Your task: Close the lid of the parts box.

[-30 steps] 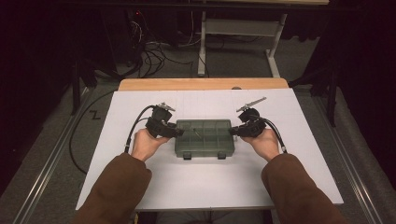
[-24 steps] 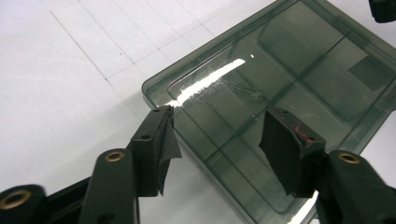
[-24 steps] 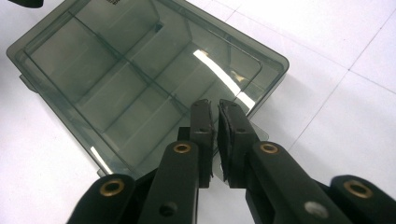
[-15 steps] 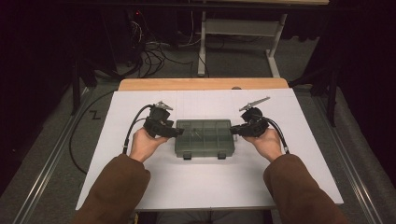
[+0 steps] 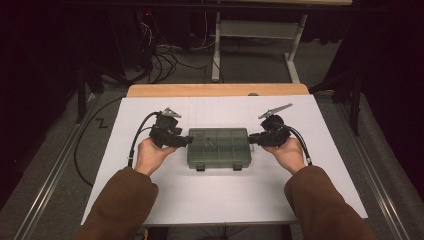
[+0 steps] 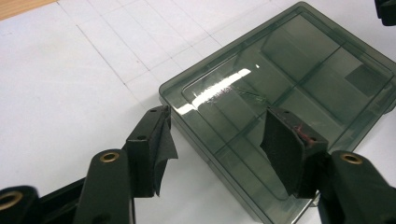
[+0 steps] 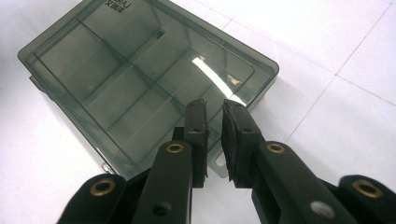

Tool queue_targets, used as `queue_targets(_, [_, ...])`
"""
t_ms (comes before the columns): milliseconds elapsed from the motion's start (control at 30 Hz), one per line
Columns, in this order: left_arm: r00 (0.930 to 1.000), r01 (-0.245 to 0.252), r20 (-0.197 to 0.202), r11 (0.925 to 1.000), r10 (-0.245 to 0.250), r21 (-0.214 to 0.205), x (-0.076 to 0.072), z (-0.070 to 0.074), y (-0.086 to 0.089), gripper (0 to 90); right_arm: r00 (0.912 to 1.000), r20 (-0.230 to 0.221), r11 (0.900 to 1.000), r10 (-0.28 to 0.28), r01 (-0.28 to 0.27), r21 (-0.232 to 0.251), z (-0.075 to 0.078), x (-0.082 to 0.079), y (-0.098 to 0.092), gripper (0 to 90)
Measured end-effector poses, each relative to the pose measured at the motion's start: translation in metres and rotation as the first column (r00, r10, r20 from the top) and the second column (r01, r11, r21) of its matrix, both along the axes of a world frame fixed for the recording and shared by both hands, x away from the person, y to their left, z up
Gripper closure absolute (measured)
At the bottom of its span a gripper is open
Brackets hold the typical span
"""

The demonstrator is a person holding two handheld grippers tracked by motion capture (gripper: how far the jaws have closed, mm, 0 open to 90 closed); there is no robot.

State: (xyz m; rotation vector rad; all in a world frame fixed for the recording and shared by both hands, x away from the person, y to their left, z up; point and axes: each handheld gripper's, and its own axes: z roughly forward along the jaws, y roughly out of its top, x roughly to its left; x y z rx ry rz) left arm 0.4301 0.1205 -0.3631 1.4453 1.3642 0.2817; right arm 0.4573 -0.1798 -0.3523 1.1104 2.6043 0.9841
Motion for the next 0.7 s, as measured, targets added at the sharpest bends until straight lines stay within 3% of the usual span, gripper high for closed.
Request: queue_targets(700, [0.9991, -0.031, 0.027, 0.9993, 0.031, -0.021, -0.006, 0.003, 0.011, 37.2, 0.9997, 0.025, 0.9999, 0.001, -0.001, 0.016, 0.005, -0.009, -0.014, 79.0])
